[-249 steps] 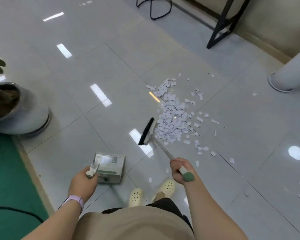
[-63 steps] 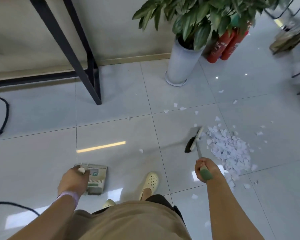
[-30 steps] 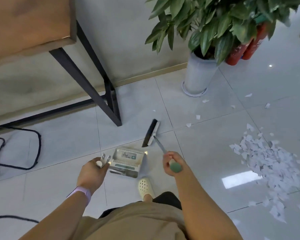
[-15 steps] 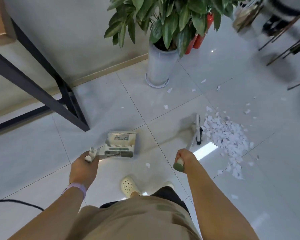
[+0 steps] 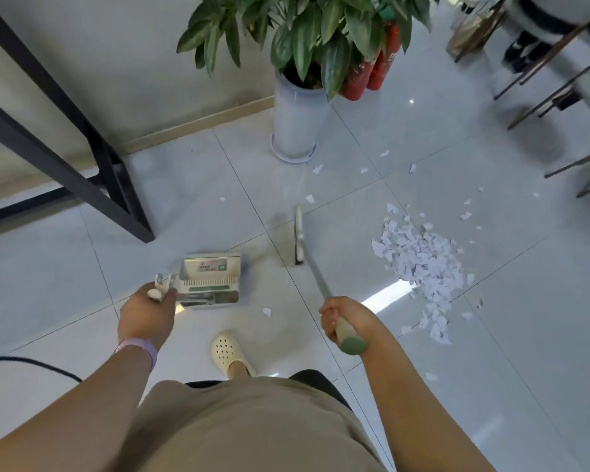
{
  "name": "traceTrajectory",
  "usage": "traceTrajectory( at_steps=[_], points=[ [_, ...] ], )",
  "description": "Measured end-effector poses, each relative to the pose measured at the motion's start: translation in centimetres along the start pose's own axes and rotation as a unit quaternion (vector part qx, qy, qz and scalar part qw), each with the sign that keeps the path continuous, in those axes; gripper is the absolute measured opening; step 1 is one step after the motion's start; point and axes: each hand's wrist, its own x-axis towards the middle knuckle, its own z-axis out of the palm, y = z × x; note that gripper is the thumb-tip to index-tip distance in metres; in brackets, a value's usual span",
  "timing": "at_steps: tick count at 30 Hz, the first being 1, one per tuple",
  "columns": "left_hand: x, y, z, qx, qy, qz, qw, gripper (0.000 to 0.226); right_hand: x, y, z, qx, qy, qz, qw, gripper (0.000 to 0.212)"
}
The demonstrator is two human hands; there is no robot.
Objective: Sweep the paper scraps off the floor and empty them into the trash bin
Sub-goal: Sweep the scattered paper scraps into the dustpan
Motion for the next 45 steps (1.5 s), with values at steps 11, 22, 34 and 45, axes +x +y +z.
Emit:
traceTrajectory(
  at_steps=[11,22,34,45],
  points=[
    [-18.9,-5.6,5.7,-0.081,0.195,-0.161,0.964,0.022,0.7,7.0,-6.9,-0.019,-0.157,0.185,0.970,0.003],
    [-24.1,-5.3,8.8,0.030,0.133,-0.135,0.981,0.036,-3.5,9.7,-24.8,0.127,-0.017,0.051,0.990,0.012],
    [-20.7,3.6,12.5,0.013,0.010,-0.010,1.000,0.036,-3.2,3.0,-25.6,-0.027,0.154,-0.096,0.983,0.010],
    [-5.9,9.7,12.7,-0.061,-0.041,-0.007,0.997,0.018,-2.9,-5.3,-7.4,0.229,-0.155,-0.010,0.961,0.036]
  ],
)
